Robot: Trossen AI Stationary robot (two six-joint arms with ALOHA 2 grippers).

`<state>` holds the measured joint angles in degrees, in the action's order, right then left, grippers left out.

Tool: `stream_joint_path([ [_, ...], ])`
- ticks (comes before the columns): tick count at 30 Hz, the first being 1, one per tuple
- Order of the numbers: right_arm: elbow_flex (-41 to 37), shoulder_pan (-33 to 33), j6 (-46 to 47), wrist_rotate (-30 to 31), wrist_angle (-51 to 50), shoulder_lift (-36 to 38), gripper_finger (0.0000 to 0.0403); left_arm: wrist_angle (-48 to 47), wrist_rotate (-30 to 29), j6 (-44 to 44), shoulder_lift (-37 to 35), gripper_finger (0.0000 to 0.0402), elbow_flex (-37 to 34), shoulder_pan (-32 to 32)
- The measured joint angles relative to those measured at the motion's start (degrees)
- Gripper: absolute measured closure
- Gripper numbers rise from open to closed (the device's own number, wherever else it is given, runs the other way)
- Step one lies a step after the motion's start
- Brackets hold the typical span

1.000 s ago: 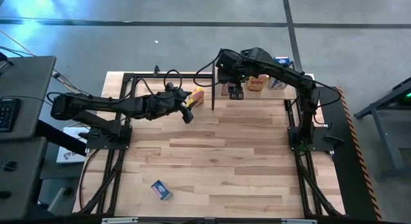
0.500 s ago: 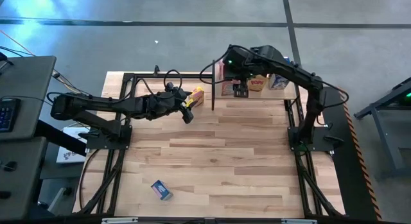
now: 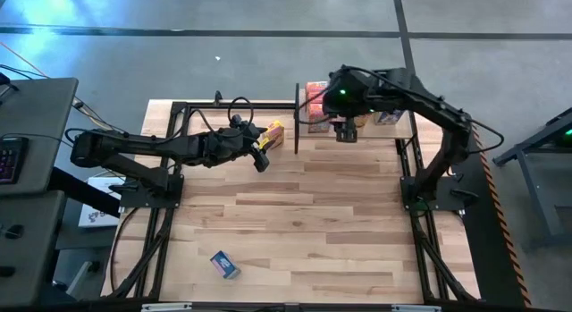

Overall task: Stack cereal on shelf
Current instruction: Put the blue cereal box on the shelf aligned with the other blue cereal boxes

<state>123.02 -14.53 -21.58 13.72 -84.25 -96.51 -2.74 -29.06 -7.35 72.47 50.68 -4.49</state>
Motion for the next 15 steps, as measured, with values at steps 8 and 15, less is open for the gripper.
stream_joint_path([
  [8,0.0,2.6,4.4,-0.5,-2.2,4.9,0.0110,0.0,0.0,0.0,0.0,0.0192,0.0,0.0],
  [15,0.0,4.8,9.5,-0.7,-5.2,7.3,0.0110,0.0,0.0,0.0,0.0,0.0192,0.0,0.0],
])
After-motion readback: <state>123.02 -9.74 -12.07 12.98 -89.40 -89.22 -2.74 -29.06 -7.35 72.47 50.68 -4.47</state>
